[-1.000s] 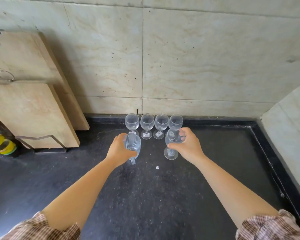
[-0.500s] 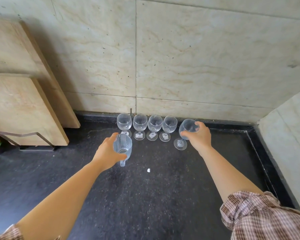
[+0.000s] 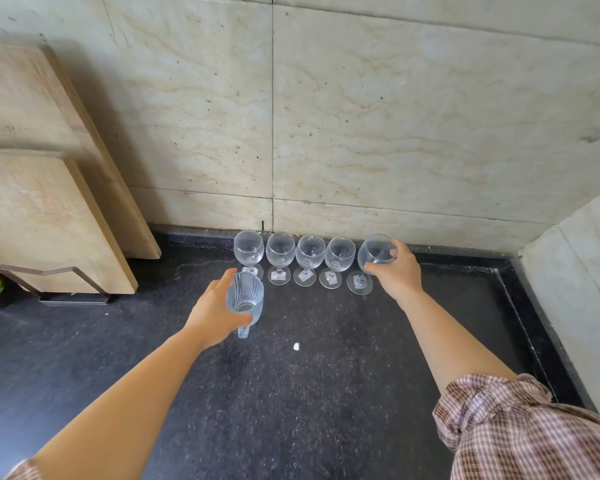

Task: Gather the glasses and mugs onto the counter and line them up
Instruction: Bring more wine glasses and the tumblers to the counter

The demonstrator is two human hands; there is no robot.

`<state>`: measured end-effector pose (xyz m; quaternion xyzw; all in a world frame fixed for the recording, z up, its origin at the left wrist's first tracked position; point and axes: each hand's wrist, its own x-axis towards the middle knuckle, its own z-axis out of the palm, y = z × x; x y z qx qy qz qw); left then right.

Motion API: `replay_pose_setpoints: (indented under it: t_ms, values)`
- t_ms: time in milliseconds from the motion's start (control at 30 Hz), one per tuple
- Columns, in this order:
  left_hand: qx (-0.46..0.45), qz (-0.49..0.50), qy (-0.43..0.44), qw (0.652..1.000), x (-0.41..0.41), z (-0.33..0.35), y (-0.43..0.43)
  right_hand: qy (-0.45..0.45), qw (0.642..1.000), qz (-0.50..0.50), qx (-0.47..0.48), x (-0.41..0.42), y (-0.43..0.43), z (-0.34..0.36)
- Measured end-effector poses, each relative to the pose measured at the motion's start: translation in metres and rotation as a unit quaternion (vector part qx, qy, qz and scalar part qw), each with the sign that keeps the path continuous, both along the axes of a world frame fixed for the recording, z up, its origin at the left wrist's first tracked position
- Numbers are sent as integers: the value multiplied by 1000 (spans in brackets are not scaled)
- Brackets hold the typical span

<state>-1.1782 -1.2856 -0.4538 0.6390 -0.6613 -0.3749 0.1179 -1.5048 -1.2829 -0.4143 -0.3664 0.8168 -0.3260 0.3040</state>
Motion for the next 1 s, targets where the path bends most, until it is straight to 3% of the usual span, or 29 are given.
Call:
replay_pose_setpoints:
  t_ms: [300,400,567,800,1000]
  values:
    - [35,28,67,997,3,12,13,-9,995,-23,102,26,39,-3]
    - [33,37,79,996,7,25,27,-9,992,49,112,53,49,1]
    - [-6,111,26,993,30,54,52,2,973,222,62,120,45,31]
    - [-100,217,-52,970,121,113,117,70,891,447,-31,247,50,79]
    - [-163,348,-145,912,219,163,227,123,799,579,-104,373,101,126]
